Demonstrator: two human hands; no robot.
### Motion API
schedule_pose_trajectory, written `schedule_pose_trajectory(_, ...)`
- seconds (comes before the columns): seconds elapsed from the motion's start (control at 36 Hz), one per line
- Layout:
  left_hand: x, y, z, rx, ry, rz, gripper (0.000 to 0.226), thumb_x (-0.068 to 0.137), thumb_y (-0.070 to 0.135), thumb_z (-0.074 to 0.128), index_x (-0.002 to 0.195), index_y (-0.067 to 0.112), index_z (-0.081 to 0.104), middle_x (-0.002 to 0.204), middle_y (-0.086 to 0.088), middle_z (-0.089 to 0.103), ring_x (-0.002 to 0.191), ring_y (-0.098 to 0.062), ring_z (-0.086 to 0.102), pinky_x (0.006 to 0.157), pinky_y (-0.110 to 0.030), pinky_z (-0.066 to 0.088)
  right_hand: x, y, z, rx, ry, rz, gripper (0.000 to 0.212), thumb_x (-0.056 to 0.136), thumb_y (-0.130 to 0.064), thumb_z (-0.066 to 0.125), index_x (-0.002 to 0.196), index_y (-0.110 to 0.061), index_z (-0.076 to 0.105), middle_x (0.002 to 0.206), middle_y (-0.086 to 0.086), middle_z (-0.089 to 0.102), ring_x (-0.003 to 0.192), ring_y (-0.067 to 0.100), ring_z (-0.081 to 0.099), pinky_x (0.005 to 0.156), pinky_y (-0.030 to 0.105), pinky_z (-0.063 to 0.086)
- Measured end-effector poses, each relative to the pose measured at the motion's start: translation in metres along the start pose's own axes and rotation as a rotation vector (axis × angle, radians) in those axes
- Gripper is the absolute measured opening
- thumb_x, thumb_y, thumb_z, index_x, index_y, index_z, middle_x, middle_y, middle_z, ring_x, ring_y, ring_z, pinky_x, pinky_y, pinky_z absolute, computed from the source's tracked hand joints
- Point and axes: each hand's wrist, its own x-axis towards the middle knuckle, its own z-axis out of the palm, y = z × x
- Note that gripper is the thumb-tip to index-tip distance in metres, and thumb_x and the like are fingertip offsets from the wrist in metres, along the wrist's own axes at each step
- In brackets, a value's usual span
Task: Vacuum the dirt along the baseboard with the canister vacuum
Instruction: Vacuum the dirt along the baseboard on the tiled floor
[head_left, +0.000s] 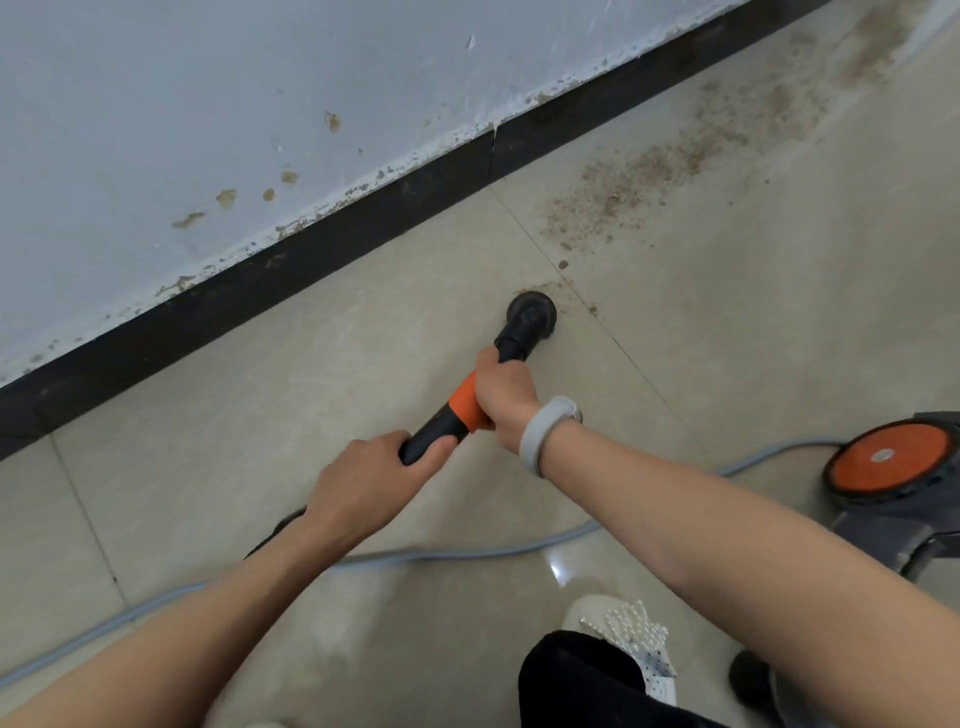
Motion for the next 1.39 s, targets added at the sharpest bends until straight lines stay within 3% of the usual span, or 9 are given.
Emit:
schedule_pose_trajectory(0.08,0.015,0.005,-0.004,-0.06,0.028,-0.012,0.059,0.086,0.072,0.038,0.078,0.016,0.057,0.066,-0.002,0.067,0.062,-0.021,0.066,0.072,-0.039,0.055,0.005,-0.025,0.003,-0.082,-0.041,-0.055,0.047,0.102,-0.035,0.032,0.127,0.001,0.051,0.128,0.019,0.057,0.114,0.035,0.055,0.1,0.042,0.045)
schedule_pose_trajectory(0.17,0.024,0.012,-0.008,-0.101,0.048,-0.013,0.057,0.088,0.07,0.037,0.082,0.017,0.058,0.065,-0.001,0.067,0.055,-0.018,0.065,0.07,-0.034,0.054,0.012,-0.04,0.006,-0.112,-0.06,-0.065,0.046,0.102,-0.034,0.032,0.123,0.001,0.053,0.125,0.02,0.058,0.112,0.036,0.056,0.1,0.046,0.046)
schedule_pose_trajectory(0.33,0.032,0.011,-0.006,-0.197,-0.005,-0.009,0.054,0.089,0.067,0.042,0.083,0.017,0.061,0.056,-0.001,0.064,0.044,-0.015,0.058,0.07,-0.036,0.054,0.017,-0.037,0.002,-0.115,-0.014,-0.069,0.031,0.101,-0.035,0.033,0.097,-0.007,0.048,0.104,0.014,0.058,0.095,0.031,0.057,0.093,0.041,0.049)
schedule_pose_trajectory(0.5,0.027,0.015,0.005,-0.134,-0.105,0.063,0.05,0.088,0.065,0.045,0.074,0.018,0.056,0.054,0.001,0.062,0.044,-0.013,0.057,0.063,-0.03,0.051,0.017,-0.007,-0.017,0.009,0.053,0.018,0.046,0.101,-0.037,0.036,0.129,-0.003,0.049,0.123,0.016,0.059,0.108,0.033,0.058,0.089,0.036,0.048)
schedule_pose_trajectory(0.69,0.02,0.032,0.02,-0.007,-0.188,0.159,0.055,0.089,0.065,0.046,0.083,0.012,0.059,0.063,0.001,0.06,0.056,-0.018,0.057,0.071,-0.039,0.053,0.019,0.022,-0.041,0.132,0.152,0.125,0.047,0.101,-0.038,0.037,0.129,-0.001,0.046,0.121,0.016,0.059,0.108,0.034,0.059,0.095,0.044,0.049)
schedule_pose_trajectory(0.89,0.041,0.054,0.008,0.005,-0.188,0.183,0.053,0.088,0.068,0.042,0.082,0.018,0.058,0.062,0.004,0.064,0.053,-0.013,0.063,0.064,-0.029,0.052,0.033,-0.004,-0.049,0.171,0.162,0.091,0.049,0.102,-0.037,0.036,0.132,0.0,0.045,0.125,0.018,0.058,0.111,0.035,0.057,0.096,0.043,0.048)
schedule_pose_trajectory(1.17,0.059,0.039,-0.015,-0.021,0.023,0.11,0.053,0.088,0.067,0.04,0.078,0.017,0.055,0.066,-0.002,0.068,0.061,-0.019,0.066,0.068,-0.036,0.052,0.037,-0.05,-0.022,0.159,-0.006,-0.011,0.048,0.099,-0.037,0.038,0.131,-0.002,0.046,0.127,0.017,0.056,0.113,0.034,0.055,0.099,0.042,0.046)
schedule_pose_trajectory(1.28,0.058,0.034,-0.019,-0.04,0.04,0.084,0.053,0.089,0.067,0.041,0.078,0.018,0.056,0.063,-0.001,0.066,0.057,-0.018,0.065,0.067,-0.035,0.053,0.036,-0.053,-0.014,0.151,-0.031,-0.014,0.049,0.098,-0.04,0.039,0.129,-0.003,0.047,0.124,0.017,0.057,0.109,0.035,0.056,0.097,0.048,0.049)
schedule_pose_trajectory(1.39,0.054,0.042,-0.012,-0.059,-0.011,0.106,0.05,0.087,0.065,0.047,0.075,0.018,0.056,0.06,-0.002,0.065,0.051,-0.019,0.063,0.064,-0.037,0.054,0.036,-0.042,-0.024,0.143,0.044,0.003,0.048,0.1,-0.039,0.038,0.13,-0.003,0.047,0.124,0.017,0.058,0.111,0.035,0.056,0.098,0.045,0.047)
